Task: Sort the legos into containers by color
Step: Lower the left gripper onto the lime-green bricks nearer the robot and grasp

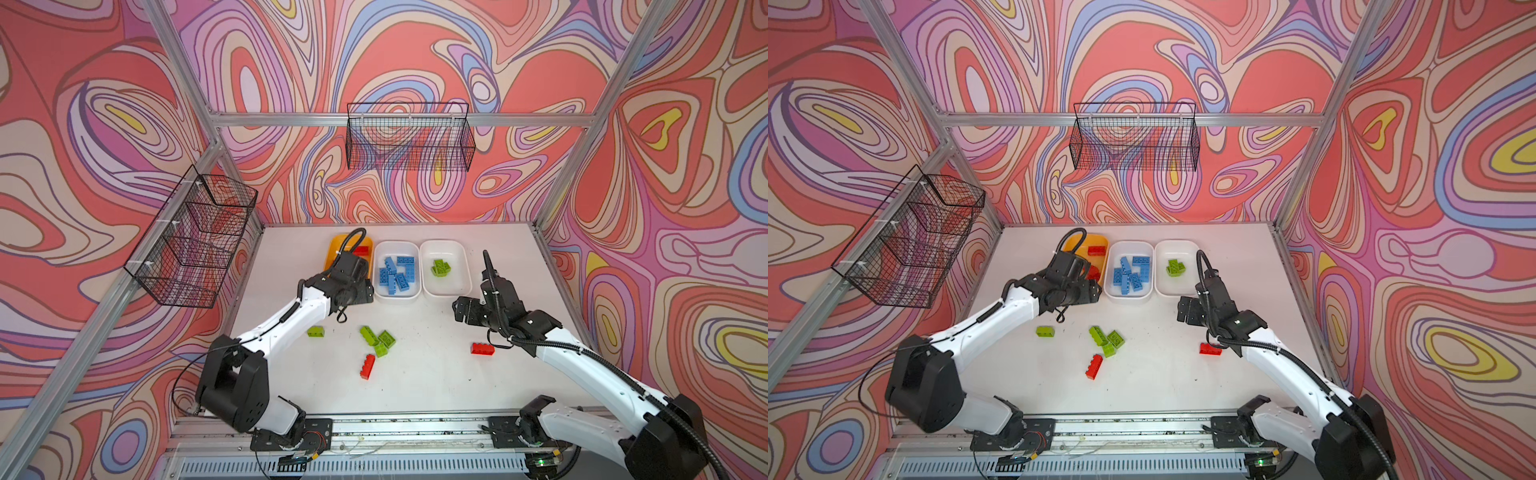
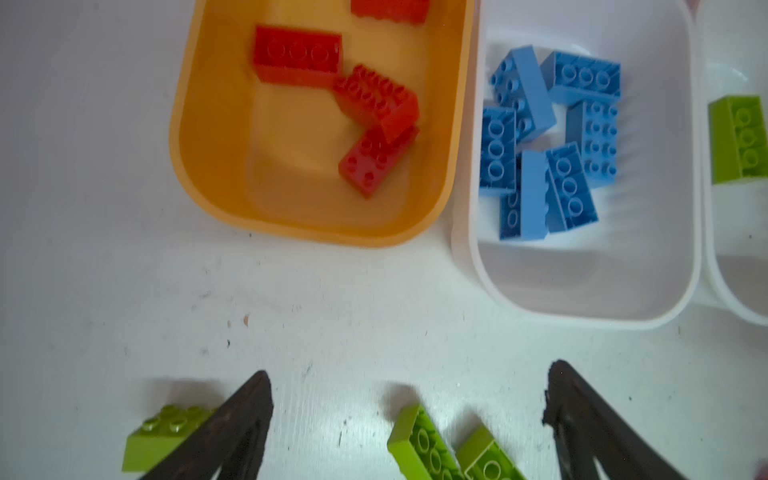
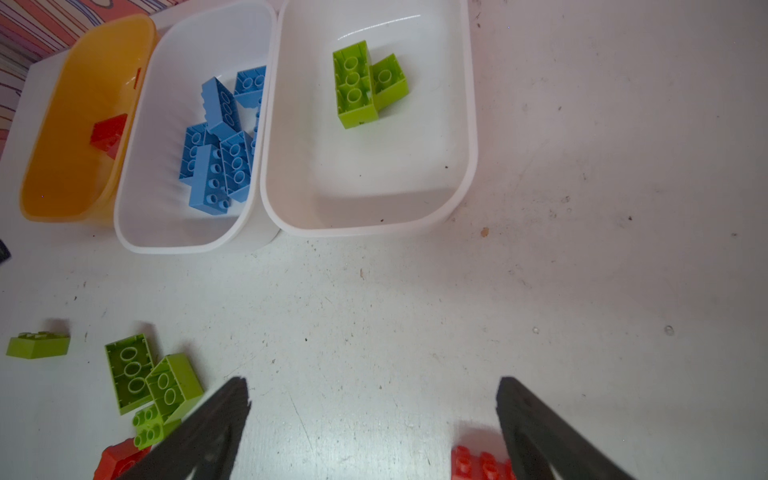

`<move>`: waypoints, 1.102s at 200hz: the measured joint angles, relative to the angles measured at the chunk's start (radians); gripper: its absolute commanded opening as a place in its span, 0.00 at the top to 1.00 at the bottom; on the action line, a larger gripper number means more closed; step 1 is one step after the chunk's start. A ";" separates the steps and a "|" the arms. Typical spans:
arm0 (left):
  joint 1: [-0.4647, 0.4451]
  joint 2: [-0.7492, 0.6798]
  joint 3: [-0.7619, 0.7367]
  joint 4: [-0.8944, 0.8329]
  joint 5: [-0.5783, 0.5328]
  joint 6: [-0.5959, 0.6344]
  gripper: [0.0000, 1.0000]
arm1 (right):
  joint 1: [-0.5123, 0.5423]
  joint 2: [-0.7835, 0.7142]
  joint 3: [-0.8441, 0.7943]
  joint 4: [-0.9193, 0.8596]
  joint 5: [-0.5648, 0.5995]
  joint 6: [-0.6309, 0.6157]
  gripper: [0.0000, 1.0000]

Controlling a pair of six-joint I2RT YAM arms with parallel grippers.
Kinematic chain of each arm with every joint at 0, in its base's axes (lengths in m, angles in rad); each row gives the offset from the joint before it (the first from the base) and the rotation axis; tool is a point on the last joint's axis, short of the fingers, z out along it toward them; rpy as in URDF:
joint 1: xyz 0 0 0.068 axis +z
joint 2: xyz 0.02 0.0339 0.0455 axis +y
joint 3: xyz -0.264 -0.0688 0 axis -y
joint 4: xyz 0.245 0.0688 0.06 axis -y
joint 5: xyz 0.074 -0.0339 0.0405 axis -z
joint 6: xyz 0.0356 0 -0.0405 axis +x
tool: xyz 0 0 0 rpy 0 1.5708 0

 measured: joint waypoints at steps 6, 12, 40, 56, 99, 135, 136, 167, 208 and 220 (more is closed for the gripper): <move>-0.014 -0.034 -0.045 0.002 0.000 -0.015 0.12 | 0.000 -0.013 -0.005 -0.002 -0.003 0.002 0.02; -0.027 -0.068 -0.086 0.001 0.001 -0.030 0.13 | 0.001 -0.024 -0.010 -0.002 -0.005 0.004 0.02; -0.083 -0.188 -0.229 0.007 0.016 -0.105 0.14 | 0.015 -0.061 -0.035 -0.005 -0.013 0.021 0.02; -0.100 -0.233 -0.293 0.027 0.032 -0.150 0.14 | 0.025 -0.071 -0.048 -0.005 -0.014 0.027 0.02; -0.111 -0.255 -0.414 0.120 0.085 -0.261 0.14 | 0.042 -0.078 -0.071 -0.006 -0.015 0.037 0.02; -0.111 -0.199 -0.425 0.209 0.117 -0.315 0.14 | 0.046 -0.108 -0.081 -0.007 -0.014 0.041 0.02; -0.111 -0.196 -0.425 0.214 0.118 -0.317 0.15 | 0.046 -0.108 -0.081 -0.007 -0.014 0.041 0.02; -0.111 -0.124 -0.425 0.301 0.140 -0.348 0.18 | 0.046 -0.138 -0.092 -0.017 -0.013 0.045 0.02; -0.111 -0.026 -0.422 0.376 0.149 -0.371 0.30 | 0.046 -0.158 -0.106 -0.029 -0.010 0.045 0.02; -0.111 -0.006 -0.416 0.404 0.151 -0.377 0.37 | 0.047 -0.162 -0.111 -0.029 -0.007 0.045 0.02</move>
